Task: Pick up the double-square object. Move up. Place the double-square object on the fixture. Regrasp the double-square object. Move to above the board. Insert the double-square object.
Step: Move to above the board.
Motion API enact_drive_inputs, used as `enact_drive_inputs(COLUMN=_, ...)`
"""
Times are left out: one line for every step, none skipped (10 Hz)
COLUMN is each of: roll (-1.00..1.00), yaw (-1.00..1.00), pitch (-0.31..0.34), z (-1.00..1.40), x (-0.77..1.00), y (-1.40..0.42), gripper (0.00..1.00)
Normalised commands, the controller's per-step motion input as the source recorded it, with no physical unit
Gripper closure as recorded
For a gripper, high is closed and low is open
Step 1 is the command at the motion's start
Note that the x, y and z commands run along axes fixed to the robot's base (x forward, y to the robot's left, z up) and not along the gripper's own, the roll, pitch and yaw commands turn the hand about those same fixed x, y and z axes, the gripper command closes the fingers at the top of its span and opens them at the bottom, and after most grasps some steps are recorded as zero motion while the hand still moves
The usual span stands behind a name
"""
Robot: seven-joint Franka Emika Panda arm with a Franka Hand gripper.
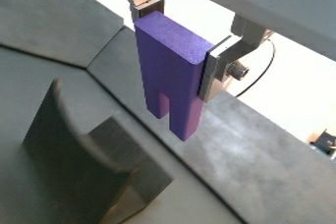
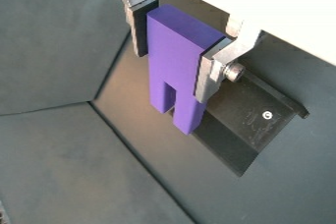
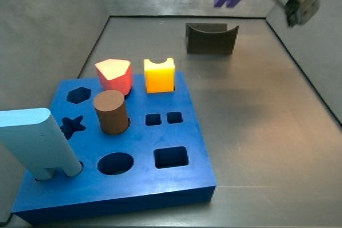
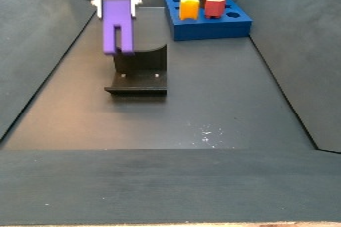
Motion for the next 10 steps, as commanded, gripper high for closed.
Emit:
enact_drive_inputs(roll=-0.02, yaw=0.11, pitch=0.164, z=1.0, x=0.23, y=-0.07, gripper=1.0)
enact_drive_inputs(roll=-0.02, yaw=0.12, pitch=0.156, z=1.0, x=0.22, y=-0.07, gripper=1.0)
enact_drive_inputs(roll=-0.03, yaw=0.13, pitch=0.145, z=1.0, x=0.21, y=-0.07, gripper=1.0)
enact_drive_inputs(roll=-0.03, yaw=0.13, pitch=0.131, z=1.0, x=0.2, y=-0.07, gripper=1.0)
enact_drive_inputs(roll=-0.03, yaw=0.13, pitch=0.117, z=1.0, x=0.19, y=-0.06, gripper=1.0)
enact_drive_inputs(roll=-0.02, yaw=0.13, pitch=0.108, z=1.0, x=0.18, y=-0.06, gripper=1.0)
enact_drive_inputs(roll=-0.02, yaw=0.12, pitch=0.105, z=1.0, x=0.17, y=-0.06, gripper=1.0)
enact_drive_inputs(roll=-0.03, yaw=0.11, pitch=0.099, z=0.92, x=0.14, y=-0.05, gripper=1.0)
enact_drive_inputs(roll=-0.03, yaw=0.11, pitch=0.097, z=0.82, x=0.11, y=-0.05, gripper=1.0)
enact_drive_inputs(roll=-0.03, yaw=0.1, pitch=0.092, z=0.62, x=0.07, y=-0.03, gripper=1.0)
